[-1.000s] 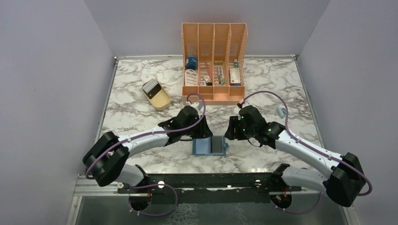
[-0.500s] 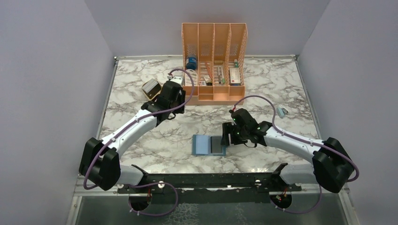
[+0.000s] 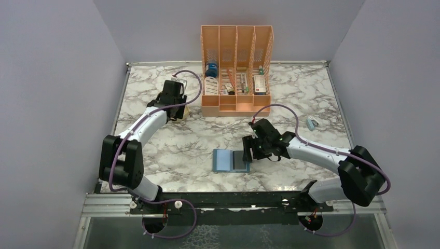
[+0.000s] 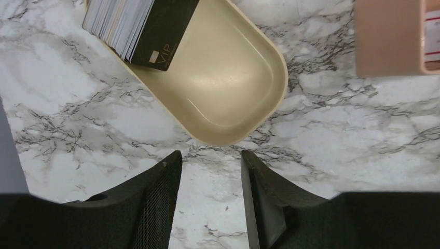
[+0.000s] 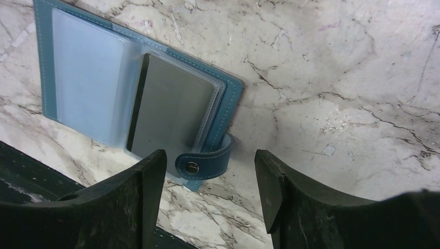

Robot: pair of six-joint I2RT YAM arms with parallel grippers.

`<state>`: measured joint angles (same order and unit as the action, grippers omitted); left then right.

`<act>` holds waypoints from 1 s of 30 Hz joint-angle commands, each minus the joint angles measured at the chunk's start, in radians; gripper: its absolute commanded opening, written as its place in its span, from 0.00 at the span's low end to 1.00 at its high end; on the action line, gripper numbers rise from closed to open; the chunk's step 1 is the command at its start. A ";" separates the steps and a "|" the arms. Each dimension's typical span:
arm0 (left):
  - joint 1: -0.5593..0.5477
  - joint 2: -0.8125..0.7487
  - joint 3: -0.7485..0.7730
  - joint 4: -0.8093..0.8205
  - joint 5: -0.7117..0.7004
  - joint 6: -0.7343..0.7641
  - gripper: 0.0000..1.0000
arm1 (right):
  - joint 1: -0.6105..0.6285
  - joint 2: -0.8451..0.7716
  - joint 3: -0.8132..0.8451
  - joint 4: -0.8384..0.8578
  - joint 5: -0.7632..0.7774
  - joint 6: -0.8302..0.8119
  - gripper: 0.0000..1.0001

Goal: Put the credit cards into the card holder
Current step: Pick up the credit card from the storage box.

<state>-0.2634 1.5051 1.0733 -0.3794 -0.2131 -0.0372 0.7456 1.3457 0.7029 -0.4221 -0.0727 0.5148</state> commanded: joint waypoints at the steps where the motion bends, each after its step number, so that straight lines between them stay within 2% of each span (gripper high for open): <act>1: 0.019 0.048 0.019 0.015 0.011 0.124 0.49 | 0.010 0.019 0.022 -0.021 -0.021 -0.027 0.64; 7: 0.035 0.117 0.075 0.036 -0.057 0.248 0.53 | 0.011 0.019 0.054 -0.111 0.088 -0.031 0.64; 15: 0.040 0.243 0.170 0.096 -0.213 0.389 0.54 | 0.011 -0.026 0.061 -0.158 0.201 0.006 0.62; 20: 0.051 0.336 0.246 0.117 -0.263 0.449 0.54 | 0.011 -0.049 0.054 -0.156 0.196 0.031 0.61; 30: 0.076 0.445 0.333 0.138 -0.256 0.493 0.53 | 0.010 -0.080 0.081 -0.171 0.181 0.056 0.62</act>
<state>-0.1974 1.9255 1.3540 -0.2619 -0.4438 0.4263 0.7517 1.2938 0.7498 -0.5835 0.0925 0.5488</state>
